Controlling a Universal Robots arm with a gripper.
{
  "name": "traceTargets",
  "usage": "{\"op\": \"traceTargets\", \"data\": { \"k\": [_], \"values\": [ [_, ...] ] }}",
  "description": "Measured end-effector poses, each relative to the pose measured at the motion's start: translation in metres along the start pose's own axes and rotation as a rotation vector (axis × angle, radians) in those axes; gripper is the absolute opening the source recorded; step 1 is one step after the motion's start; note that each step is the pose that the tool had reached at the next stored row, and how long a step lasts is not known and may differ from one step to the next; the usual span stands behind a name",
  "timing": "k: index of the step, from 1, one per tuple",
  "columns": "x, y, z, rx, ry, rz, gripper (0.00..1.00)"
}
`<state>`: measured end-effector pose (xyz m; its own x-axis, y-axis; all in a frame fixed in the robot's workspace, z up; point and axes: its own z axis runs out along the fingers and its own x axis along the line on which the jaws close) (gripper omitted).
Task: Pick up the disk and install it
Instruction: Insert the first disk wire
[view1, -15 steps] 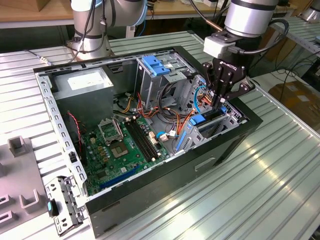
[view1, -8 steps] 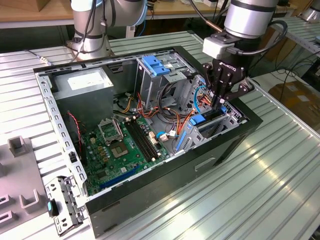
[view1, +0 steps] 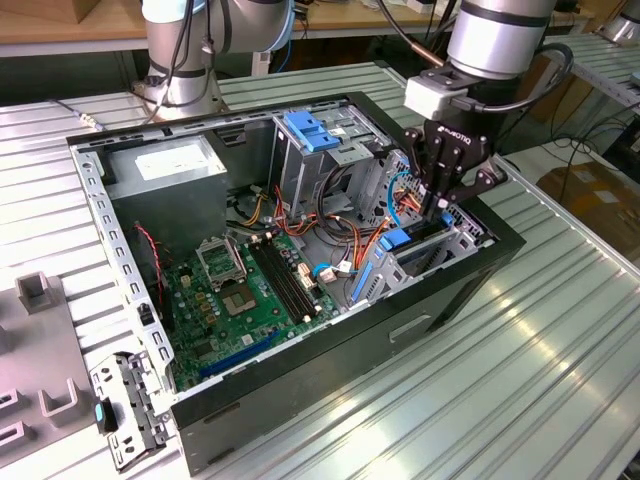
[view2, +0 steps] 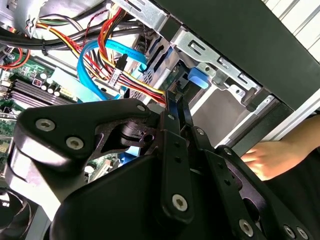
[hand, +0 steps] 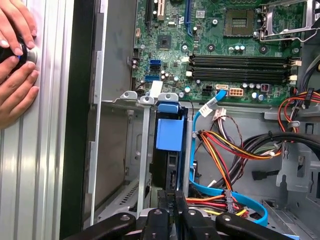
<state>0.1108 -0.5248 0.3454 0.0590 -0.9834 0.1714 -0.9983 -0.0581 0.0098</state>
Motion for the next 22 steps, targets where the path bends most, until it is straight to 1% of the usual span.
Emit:
{"op": "traceTargets", "data": {
  "k": [5, 11, 13, 22],
  "values": [
    [-0.0001, -0.0025, 0.0013, -0.0067, -0.0009, 0.001, 0.16],
    [-0.0003, -0.0031, 0.0026, -0.0088, -0.0013, 0.002, 0.16],
    [-0.0002, -0.0031, 0.0027, -0.009, -0.0023, 0.002, 0.16],
    [0.0002, -0.0031, 0.0, -0.0109, -0.0072, 0.006, 0.16]
  ]
}}
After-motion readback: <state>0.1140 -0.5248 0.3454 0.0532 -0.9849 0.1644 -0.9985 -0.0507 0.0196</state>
